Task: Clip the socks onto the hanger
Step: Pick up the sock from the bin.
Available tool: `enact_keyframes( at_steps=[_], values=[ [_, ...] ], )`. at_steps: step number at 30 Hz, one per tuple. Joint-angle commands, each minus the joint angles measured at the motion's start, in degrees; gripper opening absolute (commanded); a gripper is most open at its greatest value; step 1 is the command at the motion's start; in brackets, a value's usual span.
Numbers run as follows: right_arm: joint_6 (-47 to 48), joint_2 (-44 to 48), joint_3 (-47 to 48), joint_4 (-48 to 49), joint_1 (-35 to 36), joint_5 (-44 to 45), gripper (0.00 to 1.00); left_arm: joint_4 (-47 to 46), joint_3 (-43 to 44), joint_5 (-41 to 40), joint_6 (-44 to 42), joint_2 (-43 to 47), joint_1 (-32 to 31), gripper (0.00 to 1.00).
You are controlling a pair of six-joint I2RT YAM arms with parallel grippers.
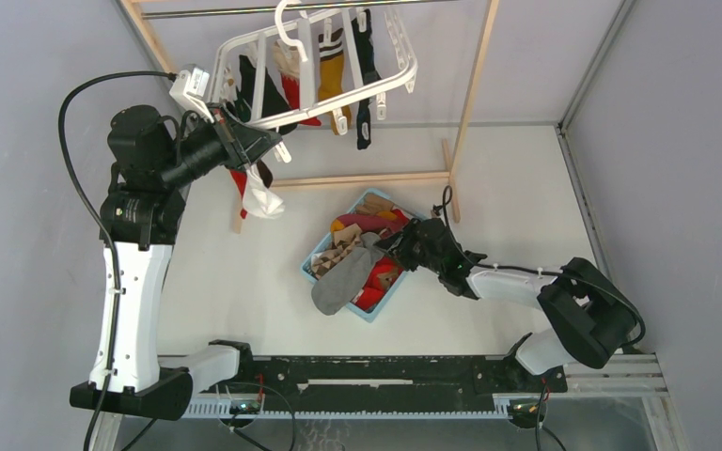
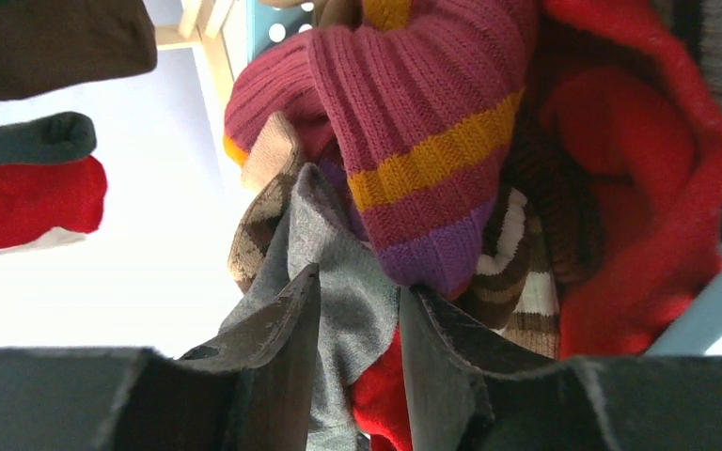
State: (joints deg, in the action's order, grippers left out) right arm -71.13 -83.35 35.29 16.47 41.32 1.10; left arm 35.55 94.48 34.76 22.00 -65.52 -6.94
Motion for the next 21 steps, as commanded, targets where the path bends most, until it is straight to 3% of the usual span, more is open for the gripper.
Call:
enact_keyframes(
  at_steps=[1, 10, 17, 21],
  values=[
    [-2.81, 1.67, -1.45, 11.07, -0.85, -2.0, 0.42, 2.66, 2.73, 2.74, -0.56, 0.73, 0.08, 0.0],
    [-6.2, 0.91, -5.32, 24.39, -1.31, -4.01, 0.39, 2.67, 2.64, 2.85, -0.85, 0.76, 0.08, 0.0],
    [-5.54, 0.17, -5.27, 23.56, -0.93, -3.27, 0.36, 2.6, 2.62, 2.94, -0.83, 0.74, 0.08, 0.0],
    [-2.86, 1.27, -3.48, 16.16, 0.04, 0.2, 0.38, 2.59, 2.71, 3.12, -0.67, 0.65, 0.07, 0.0]
  ],
)
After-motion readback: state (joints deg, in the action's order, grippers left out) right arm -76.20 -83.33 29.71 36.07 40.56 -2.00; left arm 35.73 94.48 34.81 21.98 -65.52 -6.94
